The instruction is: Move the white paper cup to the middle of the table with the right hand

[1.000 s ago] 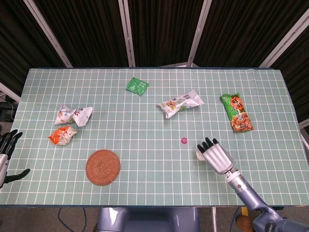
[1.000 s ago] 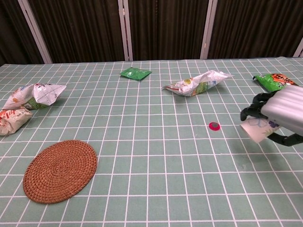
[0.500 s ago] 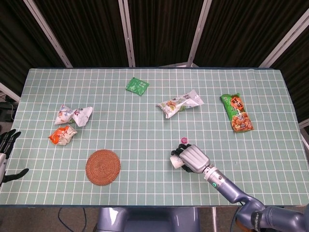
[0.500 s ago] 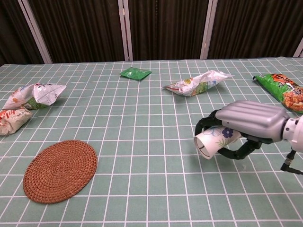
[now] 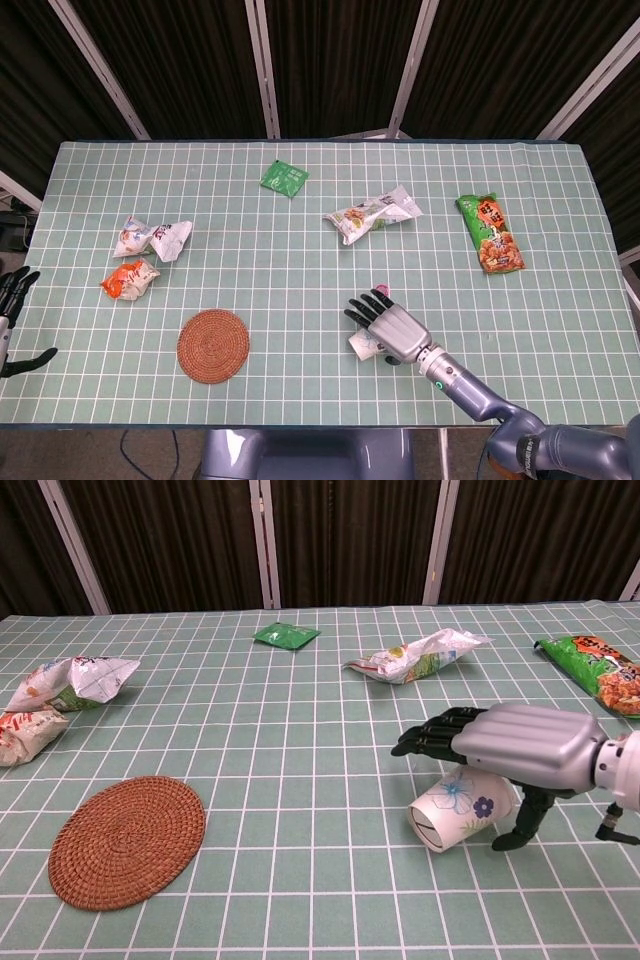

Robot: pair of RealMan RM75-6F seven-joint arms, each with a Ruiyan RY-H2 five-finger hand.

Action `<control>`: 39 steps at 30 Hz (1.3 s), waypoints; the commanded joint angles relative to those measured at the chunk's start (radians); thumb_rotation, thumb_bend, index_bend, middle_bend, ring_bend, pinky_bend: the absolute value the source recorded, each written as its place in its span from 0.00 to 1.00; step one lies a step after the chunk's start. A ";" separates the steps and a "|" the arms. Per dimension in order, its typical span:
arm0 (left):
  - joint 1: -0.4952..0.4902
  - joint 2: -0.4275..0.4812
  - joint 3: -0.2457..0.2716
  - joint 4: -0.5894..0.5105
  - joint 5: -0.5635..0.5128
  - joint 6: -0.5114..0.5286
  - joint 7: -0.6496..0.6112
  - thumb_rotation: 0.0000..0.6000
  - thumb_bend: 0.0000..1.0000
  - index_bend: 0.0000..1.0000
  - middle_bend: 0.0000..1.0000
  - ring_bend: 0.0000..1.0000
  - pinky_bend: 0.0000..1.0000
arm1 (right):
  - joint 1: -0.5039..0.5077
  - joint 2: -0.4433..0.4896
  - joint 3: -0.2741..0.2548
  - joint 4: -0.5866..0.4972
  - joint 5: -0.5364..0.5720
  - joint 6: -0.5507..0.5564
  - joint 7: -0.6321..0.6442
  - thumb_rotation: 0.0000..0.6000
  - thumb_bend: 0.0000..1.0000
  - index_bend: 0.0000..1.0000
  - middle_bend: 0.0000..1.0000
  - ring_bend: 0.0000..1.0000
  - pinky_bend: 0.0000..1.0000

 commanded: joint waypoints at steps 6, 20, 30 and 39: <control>-0.001 -0.001 0.003 -0.002 0.011 0.001 0.003 1.00 0.00 0.00 0.00 0.00 0.00 | -0.042 0.100 -0.072 -0.194 -0.075 0.072 -0.296 1.00 0.00 0.00 0.00 0.00 0.00; -0.002 -0.002 0.004 -0.005 0.008 0.000 0.011 1.00 0.00 0.00 0.00 0.00 0.00 | -0.082 0.035 -0.131 -0.265 -0.024 0.011 -0.732 1.00 0.01 0.00 0.00 0.00 0.00; -0.003 -0.003 0.002 0.000 0.001 -0.002 0.005 1.00 0.00 0.00 0.00 0.00 0.00 | -0.075 -0.017 -0.128 -0.174 -0.048 0.028 -0.844 1.00 0.02 0.00 0.00 0.00 0.00; -0.004 -0.006 0.002 -0.002 0.001 -0.004 0.015 1.00 0.00 0.00 0.00 0.00 0.00 | -0.060 -0.048 -0.115 -0.080 -0.129 0.067 -0.842 1.00 0.02 0.00 0.00 0.00 0.00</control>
